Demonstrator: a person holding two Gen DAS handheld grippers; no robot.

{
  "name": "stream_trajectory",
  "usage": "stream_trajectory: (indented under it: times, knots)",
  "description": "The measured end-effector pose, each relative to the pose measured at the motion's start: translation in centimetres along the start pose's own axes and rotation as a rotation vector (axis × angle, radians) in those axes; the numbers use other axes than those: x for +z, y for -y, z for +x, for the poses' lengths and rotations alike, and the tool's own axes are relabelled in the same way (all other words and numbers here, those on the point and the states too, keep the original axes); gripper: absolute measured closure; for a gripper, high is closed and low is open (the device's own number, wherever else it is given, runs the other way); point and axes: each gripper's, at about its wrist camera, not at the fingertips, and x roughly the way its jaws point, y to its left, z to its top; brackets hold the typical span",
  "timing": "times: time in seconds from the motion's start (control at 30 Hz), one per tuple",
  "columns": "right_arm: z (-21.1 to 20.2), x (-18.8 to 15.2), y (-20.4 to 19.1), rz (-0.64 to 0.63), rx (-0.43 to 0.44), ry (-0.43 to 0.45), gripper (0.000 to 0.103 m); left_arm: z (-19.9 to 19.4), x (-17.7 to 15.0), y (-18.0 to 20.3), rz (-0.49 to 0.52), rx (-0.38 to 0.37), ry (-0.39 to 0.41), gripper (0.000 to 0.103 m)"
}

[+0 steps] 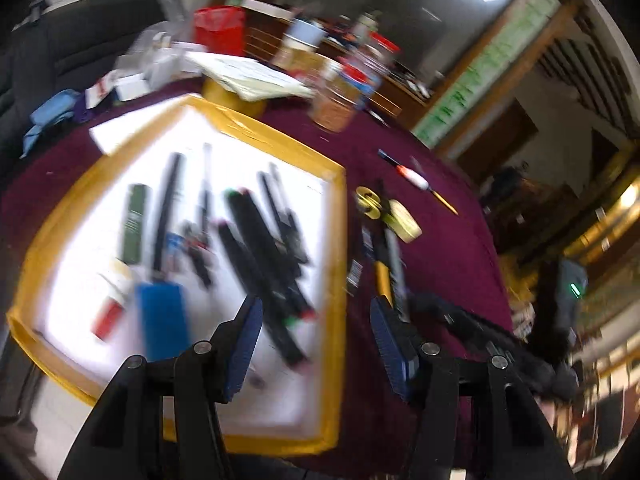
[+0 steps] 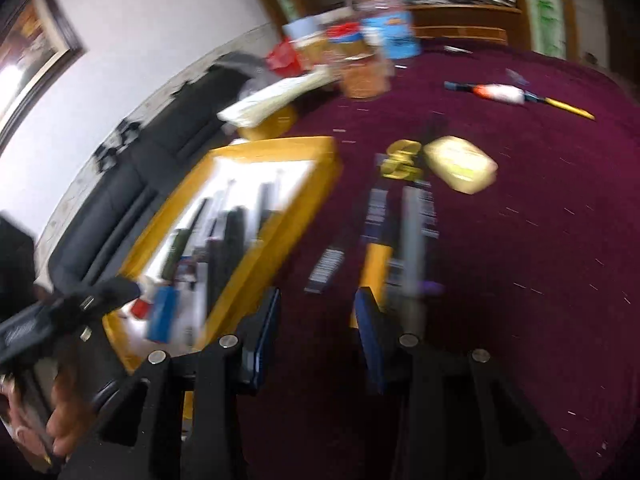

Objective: Organize rigid objects
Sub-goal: 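Move both tools back to the pile of pens, then grasp a purple-capped black marker with the right tool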

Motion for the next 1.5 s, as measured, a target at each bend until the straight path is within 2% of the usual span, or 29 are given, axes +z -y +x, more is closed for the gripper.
stream_trajectory:
  times: [0.1,0.3,0.37,0.53,0.57,0.6,0.67,0.8,0.93,0.97,1.07,1.3,1.33,1.4,1.5]
  knots:
    - [0.0,-0.1,2.3,0.046,-0.036,-0.006,0.066,0.3,-0.9,2.2,0.044,-0.008,-0.025,0.044]
    - [2.0,1.4,5.2,0.060,-0.098,-0.023,0.066,0.6,-1.8,3.5,0.066,-0.001,-0.044,0.044]
    - [2.8,2.0,5.9,0.076,-0.100,-0.043,0.073,0.5,-2.2,3.8,0.070,0.009,-0.050,0.044]
    - [5.0,4.2,6.6,0.090,-0.061,-0.080,0.075,0.7,-2.7,4.4,0.081,0.017,-0.056,0.044]
    - [5.4,4.5,6.8,0.099,-0.060,-0.091,0.078,0.8,-2.8,4.6,0.083,0.017,-0.060,0.044]
    - [5.9,4.9,6.9,0.100,-0.095,-0.103,0.079,0.8,-2.9,4.8,0.088,0.018,-0.064,0.044]
    - [6.1,5.1,6.7,0.082,-0.107,-0.107,0.083,0.7,-3.0,5.0,0.096,0.014,-0.062,0.044]
    - [6.1,4.9,5.6,0.004,-0.153,-0.103,0.084,1.4,-3.2,5.4,0.101,0.018,-0.078,0.044]
    - [7.1,5.0,5.6,0.008,-0.146,-0.108,0.083,2.0,-3.3,6.2,0.120,0.018,-0.100,0.044]
    - [7.1,5.0,5.7,0.004,-0.151,-0.106,0.088,2.0,-3.2,6.5,0.130,0.012,-0.101,0.044]
    - [6.0,4.1,6.1,0.012,-0.164,-0.115,0.088,2.8,-3.2,7.3,0.153,0.008,-0.109,0.044]
    - [0.7,-1.9,7.9,0.060,-0.133,-0.086,0.088,7.9,-3.4,9.8,0.212,-0.025,-0.219,0.045]
    - [-0.3,-3.1,8.1,0.061,-0.138,-0.073,0.088,9.0,-3.2,10.1,0.213,-0.028,-0.236,0.047]
    - [-1.4,-4.2,8.3,0.058,-0.169,-0.055,0.088,11.1,-2.9,10.3,0.209,-0.019,-0.283,0.063]
    - [-2.6,-5.3,8.6,0.061,-0.206,-0.043,0.088,13.8,-2.4,10.2,0.186,-0.019,-0.332,0.072]
